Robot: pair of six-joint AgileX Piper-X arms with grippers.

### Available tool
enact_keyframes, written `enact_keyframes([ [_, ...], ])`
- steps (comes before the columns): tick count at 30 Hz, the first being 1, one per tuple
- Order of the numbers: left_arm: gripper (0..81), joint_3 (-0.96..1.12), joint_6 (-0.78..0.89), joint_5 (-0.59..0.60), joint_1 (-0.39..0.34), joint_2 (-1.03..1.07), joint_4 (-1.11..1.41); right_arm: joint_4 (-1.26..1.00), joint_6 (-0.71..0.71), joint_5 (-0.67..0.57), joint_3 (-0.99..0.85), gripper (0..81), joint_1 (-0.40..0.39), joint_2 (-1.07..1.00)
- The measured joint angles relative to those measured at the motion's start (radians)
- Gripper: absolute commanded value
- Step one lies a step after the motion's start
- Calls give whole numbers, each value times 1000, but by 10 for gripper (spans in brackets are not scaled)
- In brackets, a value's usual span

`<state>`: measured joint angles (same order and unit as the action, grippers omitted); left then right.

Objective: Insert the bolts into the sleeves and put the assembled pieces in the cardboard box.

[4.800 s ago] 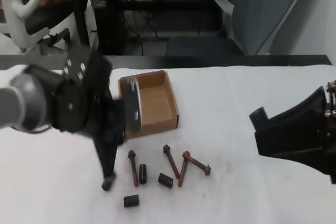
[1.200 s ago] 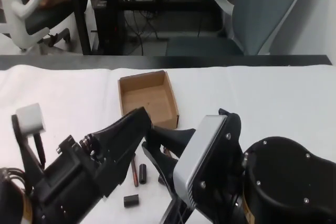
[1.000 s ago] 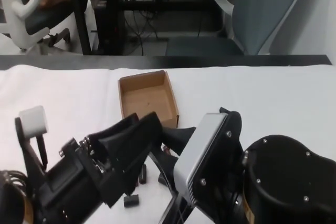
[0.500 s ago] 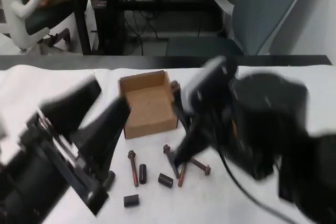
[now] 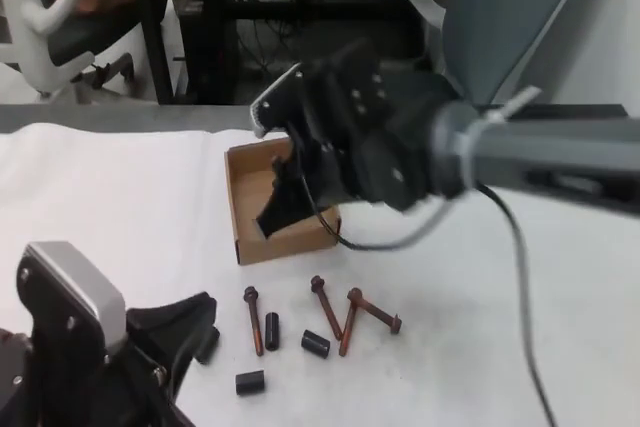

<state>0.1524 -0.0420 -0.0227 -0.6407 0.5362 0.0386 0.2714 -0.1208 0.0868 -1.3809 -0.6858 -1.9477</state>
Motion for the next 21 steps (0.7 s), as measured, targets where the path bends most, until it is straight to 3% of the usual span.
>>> enact_keyframes([
  [2,18,0,-14,-2,0,0,-2,61,4,0,-87,97,19,-58],
  [7,18,0,-19,-2,0,0,-9,128,-5,-8,-221,668,64,-139],
  [8,18,0,-19,-2,0,0,-9,134,-6,-10,-236,700,70,-140],
  [17,7,0,-26,-10,0,0,-39,295,-8,-87,-266,700,74,-96],
  [19,127,0,-22,-31,0,15,-67,382,-2,-125,-266,700,70,-73],
  [21,279,0,-19,-41,6,59,-70,500,3,-164,-266,627,63,-33],
])
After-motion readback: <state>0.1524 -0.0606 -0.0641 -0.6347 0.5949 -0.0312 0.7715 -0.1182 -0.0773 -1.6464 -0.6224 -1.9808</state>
